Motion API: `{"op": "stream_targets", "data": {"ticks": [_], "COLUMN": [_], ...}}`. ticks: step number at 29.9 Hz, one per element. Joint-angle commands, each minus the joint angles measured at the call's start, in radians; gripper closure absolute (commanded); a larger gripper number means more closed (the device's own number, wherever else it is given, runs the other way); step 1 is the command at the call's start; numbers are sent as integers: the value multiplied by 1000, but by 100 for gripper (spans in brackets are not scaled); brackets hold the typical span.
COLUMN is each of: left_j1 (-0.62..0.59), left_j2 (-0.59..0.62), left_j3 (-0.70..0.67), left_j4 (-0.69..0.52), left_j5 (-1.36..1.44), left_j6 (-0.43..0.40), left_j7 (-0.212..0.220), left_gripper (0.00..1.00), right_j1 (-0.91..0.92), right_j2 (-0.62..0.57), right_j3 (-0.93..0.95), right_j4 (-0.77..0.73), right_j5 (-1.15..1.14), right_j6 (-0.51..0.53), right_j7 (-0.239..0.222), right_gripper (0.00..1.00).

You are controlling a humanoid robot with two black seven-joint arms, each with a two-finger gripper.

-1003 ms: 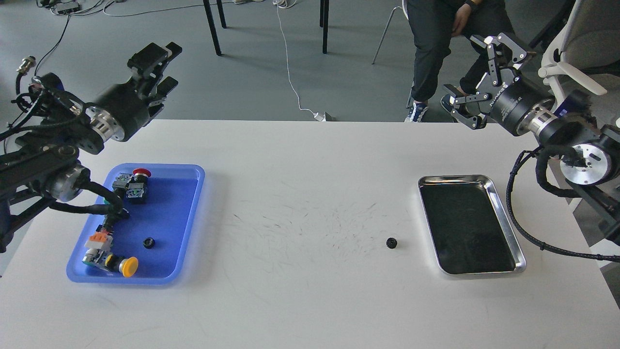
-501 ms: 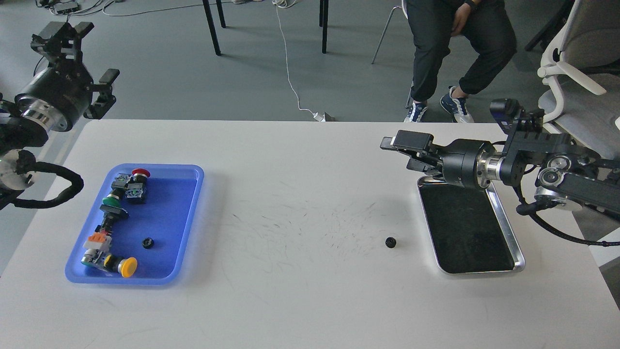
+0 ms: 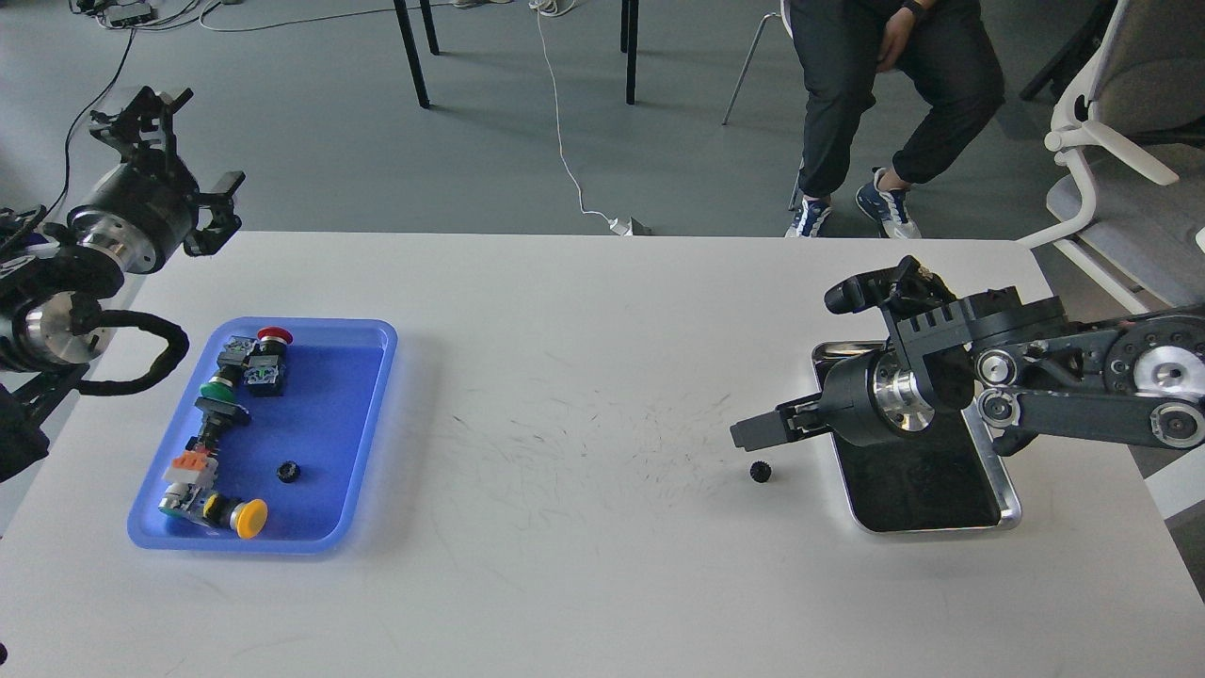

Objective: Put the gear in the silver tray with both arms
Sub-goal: 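Lower the right gripper onto the black gear and grasp it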

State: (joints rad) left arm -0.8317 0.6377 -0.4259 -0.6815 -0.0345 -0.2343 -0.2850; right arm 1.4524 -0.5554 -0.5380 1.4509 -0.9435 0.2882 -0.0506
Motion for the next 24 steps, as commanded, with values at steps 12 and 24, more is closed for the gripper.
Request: {"op": "stream_targets", "data": {"ticks": [12,24], "left_j1": [0,0], "left_j2": [-1,4], "left_j3": [4,6], "left_j4": [10,10], "left_j5": [5,5], "left_j6": [0,0], "left_j7": [-32,-54], "left_gripper": [2,2], "right_j1": [-6,-18], "right_j2": [124,200], "right_j3": [-69,-82], "right_j4": [-109,-164], "right_j5": [2,6], "right_j6": [31,75], "right_j7": [0,2], "right_gripper": [6,18]}}
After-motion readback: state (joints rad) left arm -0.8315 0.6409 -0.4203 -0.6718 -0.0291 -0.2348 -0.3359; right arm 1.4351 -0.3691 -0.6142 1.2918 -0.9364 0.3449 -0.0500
